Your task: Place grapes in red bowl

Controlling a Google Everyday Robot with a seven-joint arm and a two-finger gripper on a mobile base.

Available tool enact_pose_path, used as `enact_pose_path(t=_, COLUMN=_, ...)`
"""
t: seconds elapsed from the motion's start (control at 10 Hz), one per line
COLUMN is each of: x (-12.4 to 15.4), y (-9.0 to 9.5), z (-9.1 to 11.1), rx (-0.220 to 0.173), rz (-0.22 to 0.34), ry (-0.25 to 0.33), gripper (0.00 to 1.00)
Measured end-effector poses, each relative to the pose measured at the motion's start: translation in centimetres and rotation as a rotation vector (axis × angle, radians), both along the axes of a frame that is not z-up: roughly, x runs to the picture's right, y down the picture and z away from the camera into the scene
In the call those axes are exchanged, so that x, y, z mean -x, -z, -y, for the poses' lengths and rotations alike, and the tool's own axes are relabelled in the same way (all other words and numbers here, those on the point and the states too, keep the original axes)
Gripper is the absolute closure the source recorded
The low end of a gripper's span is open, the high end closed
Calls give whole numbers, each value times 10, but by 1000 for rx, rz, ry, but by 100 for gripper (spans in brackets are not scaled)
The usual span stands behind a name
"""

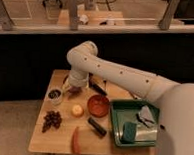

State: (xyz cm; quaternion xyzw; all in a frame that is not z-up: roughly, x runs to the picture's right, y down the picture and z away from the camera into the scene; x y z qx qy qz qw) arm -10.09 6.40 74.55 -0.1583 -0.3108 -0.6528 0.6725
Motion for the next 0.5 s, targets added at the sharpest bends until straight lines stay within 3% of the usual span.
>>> enact_pose_path(t=0.3, x=8, y=4, z=-13, rx=57, rz=94, ry=-24, gripper=20)
enact_pose_path(t=0.5, x=14, y=10, z=-19, rx=61, rz=161, ry=-72, gripper=20)
